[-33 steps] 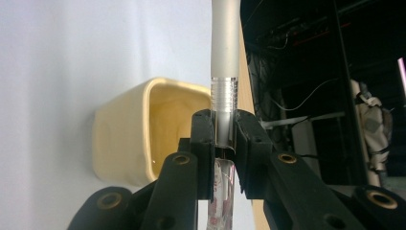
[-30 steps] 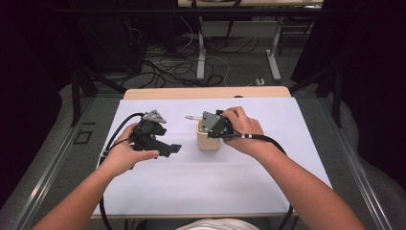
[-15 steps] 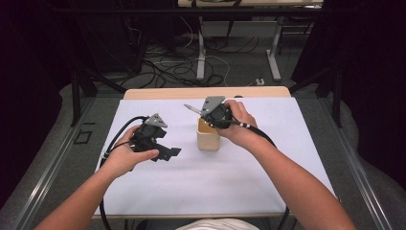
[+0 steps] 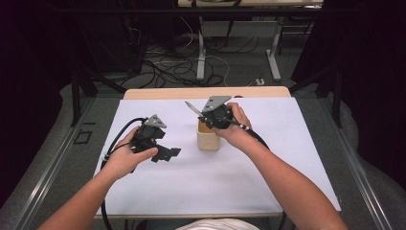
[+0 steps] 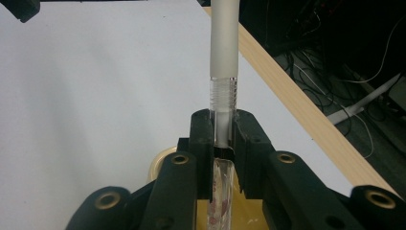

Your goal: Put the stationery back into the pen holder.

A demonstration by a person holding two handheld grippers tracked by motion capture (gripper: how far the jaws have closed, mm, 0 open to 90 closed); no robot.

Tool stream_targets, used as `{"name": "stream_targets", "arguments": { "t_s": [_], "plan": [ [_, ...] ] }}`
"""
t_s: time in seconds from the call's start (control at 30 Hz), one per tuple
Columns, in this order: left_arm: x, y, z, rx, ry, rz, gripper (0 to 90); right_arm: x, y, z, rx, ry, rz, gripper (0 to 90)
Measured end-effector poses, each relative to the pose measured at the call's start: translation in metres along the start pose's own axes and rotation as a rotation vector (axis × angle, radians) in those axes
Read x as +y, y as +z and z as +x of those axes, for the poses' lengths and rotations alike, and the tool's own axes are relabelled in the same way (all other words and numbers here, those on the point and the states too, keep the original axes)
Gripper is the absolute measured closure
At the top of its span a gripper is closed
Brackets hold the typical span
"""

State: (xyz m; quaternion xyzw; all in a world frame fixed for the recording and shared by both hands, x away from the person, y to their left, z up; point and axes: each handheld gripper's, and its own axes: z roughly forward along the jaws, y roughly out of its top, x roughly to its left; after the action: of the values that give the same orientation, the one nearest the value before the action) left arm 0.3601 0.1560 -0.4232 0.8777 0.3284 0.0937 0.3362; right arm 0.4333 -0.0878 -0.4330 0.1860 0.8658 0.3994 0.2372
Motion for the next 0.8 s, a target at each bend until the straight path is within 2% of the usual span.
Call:
{"name": "stream_targets", "arguments": {
  "t_s": [0.1, 0.13, 0.17, 0.33, 0.4, 0.67, 0.73, 0.8],
  "plan": [
    [-0.001, 0.000, 0.001, -0.014, -0.007, 0.014, 11.0, -0.005, 0.005, 0.001, 0.001, 0.018, -0.007, 79.5],
    [-0.002, 0.002, 0.001, -0.004, -0.014, 0.002, 10.5, -0.007, 0.006, 0.001, 0.002, 0.033, -0.005, 79.5],
    [-0.002, 0.002, 0.001, -0.016, -0.013, 0.005, 10.2, -0.010, 0.008, 0.002, 0.005, 0.037, -0.004, 79.5],
    [-0.005, 0.005, 0.001, -0.012, -0.015, -0.008, 8.3, -0.020, 0.014, 0.003, 0.020, 0.075, 0.003, 79.5],
    [-0.006, 0.005, 0.001, -0.011, -0.014, 0.002, 8.1, -0.023, 0.016, 0.004, 0.021, 0.090, 0.003, 79.5],
    [-0.008, 0.006, 0.003, -0.020, -0.019, -0.003, 8.1, -0.033, 0.019, 0.003, 0.037, 0.125, 0.007, 79.2],
    [-0.008, 0.006, 0.004, -0.024, -0.016, 0.004, 8.1, -0.033, 0.019, 0.003, 0.044, 0.127, 0.009, 74.1],
    [-0.008, 0.006, 0.004, -0.018, -0.017, 0.000, 8.1, -0.034, 0.017, 0.003, 0.036, 0.142, -0.010, 64.4]
  ]
}}
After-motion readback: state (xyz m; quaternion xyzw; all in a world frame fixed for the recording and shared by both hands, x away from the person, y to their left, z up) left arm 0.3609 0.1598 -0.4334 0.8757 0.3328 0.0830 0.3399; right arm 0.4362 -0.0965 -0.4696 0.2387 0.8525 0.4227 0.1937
